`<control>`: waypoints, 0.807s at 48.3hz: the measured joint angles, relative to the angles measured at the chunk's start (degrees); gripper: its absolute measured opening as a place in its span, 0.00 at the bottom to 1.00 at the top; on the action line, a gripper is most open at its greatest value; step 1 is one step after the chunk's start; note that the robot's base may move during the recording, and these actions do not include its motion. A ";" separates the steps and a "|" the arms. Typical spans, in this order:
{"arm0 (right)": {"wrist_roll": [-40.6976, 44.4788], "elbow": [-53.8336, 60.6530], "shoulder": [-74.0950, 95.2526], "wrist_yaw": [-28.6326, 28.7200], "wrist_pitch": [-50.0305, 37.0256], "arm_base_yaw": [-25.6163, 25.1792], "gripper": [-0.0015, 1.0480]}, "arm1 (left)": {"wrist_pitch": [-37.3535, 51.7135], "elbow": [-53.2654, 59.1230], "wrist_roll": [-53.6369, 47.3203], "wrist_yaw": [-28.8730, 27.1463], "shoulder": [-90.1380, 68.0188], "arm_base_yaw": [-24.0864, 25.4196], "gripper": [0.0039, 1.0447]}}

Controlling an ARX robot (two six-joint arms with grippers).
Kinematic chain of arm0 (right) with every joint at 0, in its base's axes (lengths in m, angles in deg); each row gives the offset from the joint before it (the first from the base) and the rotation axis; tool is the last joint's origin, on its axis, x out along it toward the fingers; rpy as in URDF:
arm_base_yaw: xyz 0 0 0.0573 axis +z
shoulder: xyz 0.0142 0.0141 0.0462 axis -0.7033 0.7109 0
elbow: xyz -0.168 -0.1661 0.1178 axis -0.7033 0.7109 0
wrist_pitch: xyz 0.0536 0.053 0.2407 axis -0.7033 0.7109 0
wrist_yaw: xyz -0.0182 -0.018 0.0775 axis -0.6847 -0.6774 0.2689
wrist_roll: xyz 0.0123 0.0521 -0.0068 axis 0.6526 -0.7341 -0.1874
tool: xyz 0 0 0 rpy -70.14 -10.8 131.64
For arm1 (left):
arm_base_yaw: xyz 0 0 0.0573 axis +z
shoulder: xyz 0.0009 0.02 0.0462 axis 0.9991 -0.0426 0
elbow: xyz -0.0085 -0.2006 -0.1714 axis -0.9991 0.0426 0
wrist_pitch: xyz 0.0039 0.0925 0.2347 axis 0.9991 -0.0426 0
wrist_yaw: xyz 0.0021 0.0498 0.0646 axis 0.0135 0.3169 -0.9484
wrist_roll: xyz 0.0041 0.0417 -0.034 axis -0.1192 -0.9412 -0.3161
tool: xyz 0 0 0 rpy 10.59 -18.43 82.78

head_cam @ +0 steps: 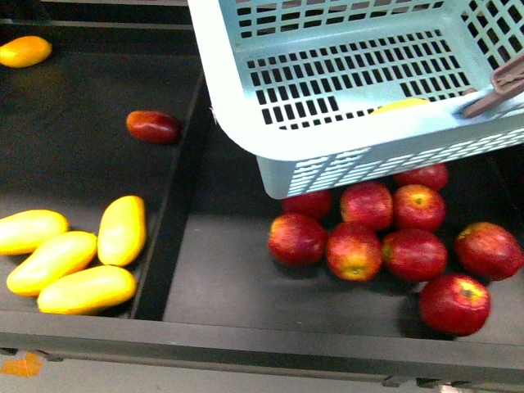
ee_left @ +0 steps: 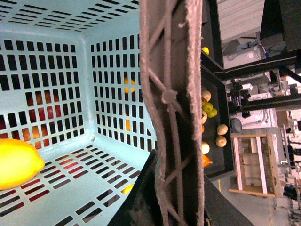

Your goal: Pick lemon and mango into basket

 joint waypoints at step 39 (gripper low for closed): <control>0.00 0.02 -0.02 0.02 0.00 0.00 0.92 | 0.00 0.00 0.02 0.07 0.00 0.04 0.06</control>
